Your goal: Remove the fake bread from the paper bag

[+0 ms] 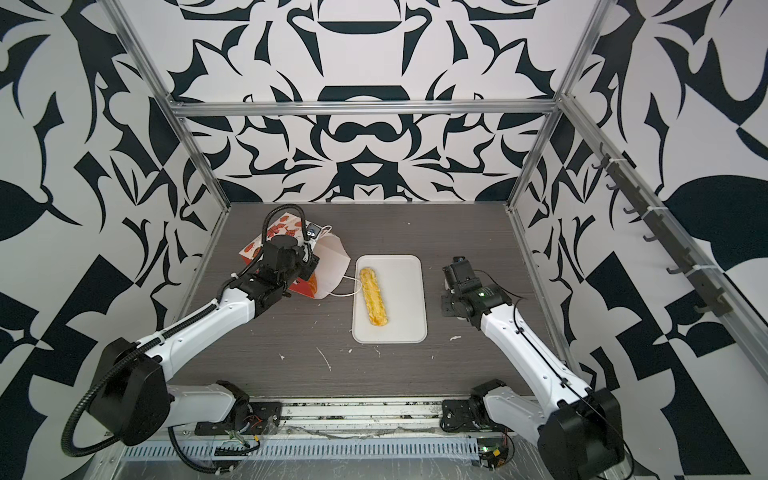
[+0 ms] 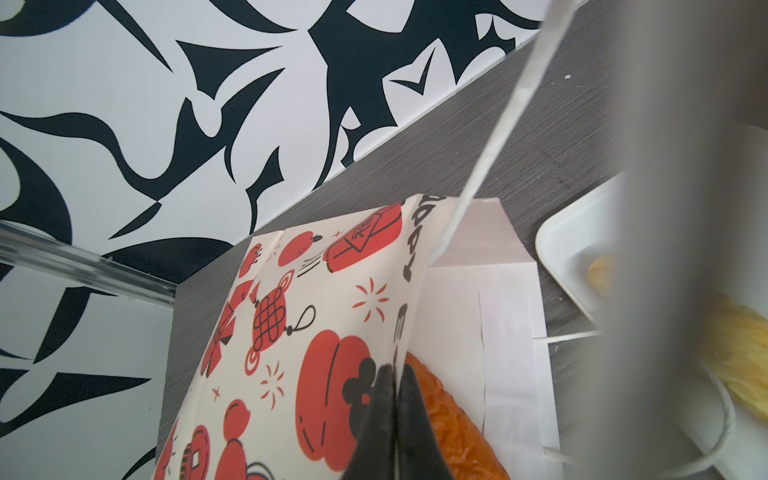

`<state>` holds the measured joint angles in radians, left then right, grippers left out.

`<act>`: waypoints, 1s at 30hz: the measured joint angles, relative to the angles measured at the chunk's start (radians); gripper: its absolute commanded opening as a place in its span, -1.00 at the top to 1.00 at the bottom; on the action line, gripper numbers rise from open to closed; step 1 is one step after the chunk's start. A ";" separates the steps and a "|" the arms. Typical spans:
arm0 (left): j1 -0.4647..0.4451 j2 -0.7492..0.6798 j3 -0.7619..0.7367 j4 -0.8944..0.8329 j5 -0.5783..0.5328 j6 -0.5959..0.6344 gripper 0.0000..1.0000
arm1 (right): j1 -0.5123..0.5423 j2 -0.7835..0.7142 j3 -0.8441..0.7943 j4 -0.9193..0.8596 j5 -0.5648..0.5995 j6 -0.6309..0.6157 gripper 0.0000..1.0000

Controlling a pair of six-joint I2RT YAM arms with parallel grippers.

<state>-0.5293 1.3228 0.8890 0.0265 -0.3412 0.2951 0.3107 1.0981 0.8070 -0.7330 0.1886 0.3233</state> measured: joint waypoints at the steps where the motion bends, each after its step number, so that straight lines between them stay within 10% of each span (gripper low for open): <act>1: 0.000 0.000 -0.003 0.003 0.001 -0.003 1.00 | -0.005 0.008 -0.002 0.004 -0.006 0.003 0.65; 30: 0.000 -0.015 -0.045 0.056 0.022 -0.015 1.00 | -0.081 0.402 -0.039 0.104 -0.112 0.074 0.36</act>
<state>-0.5293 1.3079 0.8444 0.0830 -0.3195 0.2798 0.2295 1.4998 0.7677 -0.6289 0.0765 0.3977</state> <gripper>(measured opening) 0.048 0.319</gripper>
